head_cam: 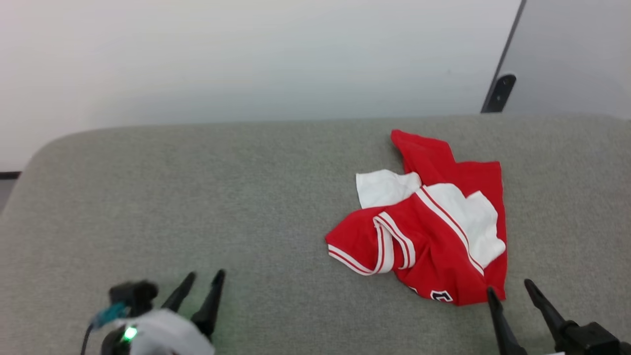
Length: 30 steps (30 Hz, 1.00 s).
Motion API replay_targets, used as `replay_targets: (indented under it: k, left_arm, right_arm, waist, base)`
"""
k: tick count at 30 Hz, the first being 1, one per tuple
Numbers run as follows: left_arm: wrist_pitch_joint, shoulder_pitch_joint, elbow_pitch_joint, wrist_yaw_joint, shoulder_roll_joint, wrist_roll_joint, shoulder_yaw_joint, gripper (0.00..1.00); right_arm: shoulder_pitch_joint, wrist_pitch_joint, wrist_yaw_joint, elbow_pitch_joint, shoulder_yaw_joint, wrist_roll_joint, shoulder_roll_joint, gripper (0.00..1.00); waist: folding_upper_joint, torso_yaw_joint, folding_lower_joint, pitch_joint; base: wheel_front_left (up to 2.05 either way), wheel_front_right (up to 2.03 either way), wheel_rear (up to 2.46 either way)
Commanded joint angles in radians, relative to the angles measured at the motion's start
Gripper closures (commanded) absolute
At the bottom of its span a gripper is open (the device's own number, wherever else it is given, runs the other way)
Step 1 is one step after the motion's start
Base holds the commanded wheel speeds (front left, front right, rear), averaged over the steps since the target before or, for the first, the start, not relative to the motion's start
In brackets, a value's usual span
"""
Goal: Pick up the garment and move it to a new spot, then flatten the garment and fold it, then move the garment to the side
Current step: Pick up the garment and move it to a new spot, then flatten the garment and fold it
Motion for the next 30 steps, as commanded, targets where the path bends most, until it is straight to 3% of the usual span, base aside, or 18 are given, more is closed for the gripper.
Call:
replay_targets:
  k: [1,6,17,20,30]
  left_arm:
    - [0.000,0.080,-0.052,0.025,-0.014,0.071,0.089,0.00]
    - [0.000,0.237,-0.199,0.064,-0.065,0.247,0.253,0.00]
    - [0.000,0.395,-0.431,0.106,-0.135,0.571,0.403,0.00]
    - [0.000,0.430,-0.480,0.113,-0.163,0.617,0.442,0.00]
    - [0.000,0.487,-0.490,0.072,-0.208,0.688,0.496,0.00]
  right_arm:
    - [0.023,0.008,-0.001,-0.012,-0.014,0.006,-0.011,0.00]
    - [0.042,0.020,-0.001,-0.032,-0.053,0.024,-0.011,0.00]
    - [0.041,0.021,-0.001,-0.067,-0.096,0.047,-0.008,0.00]
    - [0.041,0.026,-0.001,-0.079,-0.095,0.053,-0.004,0.00]
    - [0.056,0.023,-0.001,-0.072,-0.083,0.053,0.004,0.00]
  waist:
    - [0.0000,0.023,0.0000,-0.036]
    - [0.0000,0.024,0.0000,-0.052]
    - [0.0000,0.017,0.0000,-0.074]
    - [0.0000,0.011,0.0000,-0.076]
    - [0.0000,0.000,0.0000,-0.071]
  base:
    - [0.00,0.00,0.00]
    - [0.00,0.00,0.00]
    - [0.00,0.00,0.00]
    - [0.00,0.00,0.00]
    - [0.00,0.00,0.00]
